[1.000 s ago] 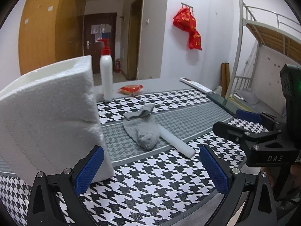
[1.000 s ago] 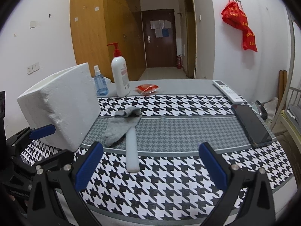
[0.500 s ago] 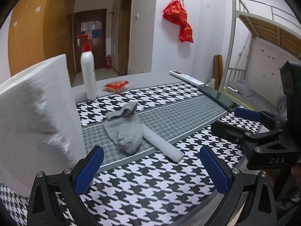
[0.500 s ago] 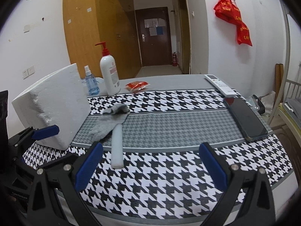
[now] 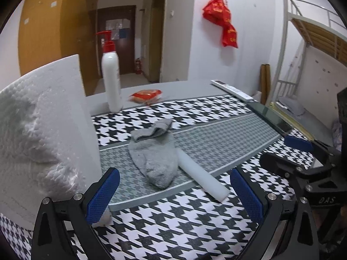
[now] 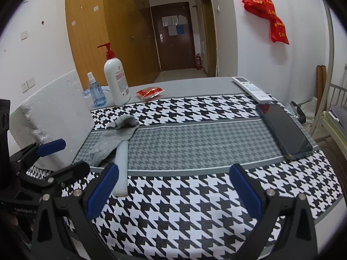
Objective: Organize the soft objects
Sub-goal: 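Move both grippers toward the grey sock and the white foam stick, then close the left gripper on the grey sock while the right gripper closes on the white foam stick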
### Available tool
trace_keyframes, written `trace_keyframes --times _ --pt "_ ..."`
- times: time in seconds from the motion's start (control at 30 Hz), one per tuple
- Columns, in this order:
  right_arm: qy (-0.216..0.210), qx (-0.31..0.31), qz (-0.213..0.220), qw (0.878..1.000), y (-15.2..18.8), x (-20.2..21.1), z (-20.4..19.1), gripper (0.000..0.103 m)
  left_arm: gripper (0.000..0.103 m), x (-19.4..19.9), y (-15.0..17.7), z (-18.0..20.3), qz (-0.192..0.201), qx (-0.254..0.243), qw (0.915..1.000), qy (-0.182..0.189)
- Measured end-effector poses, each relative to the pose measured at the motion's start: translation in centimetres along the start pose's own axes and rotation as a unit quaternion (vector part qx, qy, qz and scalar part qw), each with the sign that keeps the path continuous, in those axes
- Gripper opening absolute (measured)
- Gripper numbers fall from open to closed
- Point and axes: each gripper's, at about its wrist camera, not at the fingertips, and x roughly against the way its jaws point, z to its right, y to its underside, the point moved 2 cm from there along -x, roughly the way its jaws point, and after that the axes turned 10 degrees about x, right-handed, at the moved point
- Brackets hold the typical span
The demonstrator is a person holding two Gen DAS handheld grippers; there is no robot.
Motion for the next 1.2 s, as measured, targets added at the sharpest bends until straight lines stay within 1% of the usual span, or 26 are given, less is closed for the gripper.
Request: trace_keyframes --times 0.13,0.23,0.4,0.6,0.7,0.83,0.87,0.93,1.03,1.1,1.2 --pt "-0.006 0.008 -0.004 1.000 -0.1 -0.5 -0.2 0.103 0.102 -0.1 -0.4 -1.1 0.012 0.021 0.9993 -0.030" --pt "-0.011 0.012 -0.009 1.000 0.1 -0.8 -0.4 0.103 0.102 -0.5 -0.6 -1.7 0.013 0.028 0.9983 -0.050" --pt "-0.017 0.020 -0.015 1.000 0.4 -1.2 -0.7 0.103 0.102 -0.8 -0.6 -1.2 0.015 0.017 0.9979 -0.061" --pt "-0.018 0.018 -0.015 1.000 0.4 -1.1 -0.4 0.103 0.100 -1.6 -0.4 -0.6 -0.001 0.010 0.9980 -0.063" --pt "-0.021 0.016 -0.016 1.000 0.4 -1.1 -0.4 0.103 0.096 -1.8 -0.6 -0.7 -0.005 0.015 0.9975 -0.068" --pt "-0.026 0.022 -0.018 0.999 0.3 -1.3 -0.7 0.103 0.092 -2.5 -0.9 -0.8 -0.023 0.017 0.9972 -0.069" --pt "-0.027 0.023 -0.019 0.999 0.3 -1.5 -0.8 0.103 0.090 -2.8 -0.9 -0.8 -0.029 0.018 0.9967 -0.074" --pt "-0.032 0.026 -0.020 0.999 0.4 -1.6 -0.9 0.103 0.083 -3.2 -0.9 -0.7 -0.038 0.019 0.9962 -0.076" --pt "-0.038 0.029 -0.022 0.999 0.5 -1.8 -1.1 0.103 0.081 -3.6 -0.8 -0.2 -0.044 0.010 0.9966 -0.069" --pt "-0.041 0.028 -0.022 0.999 0.5 -1.8 -1.0 0.103 0.080 -3.8 -0.9 0.0 -0.043 0.008 0.9964 -0.073" --pt "-0.044 0.030 -0.025 0.998 0.4 -2.0 -1.0 0.103 0.076 -4.4 -1.1 -0.1 -0.047 0.010 0.9958 -0.079"
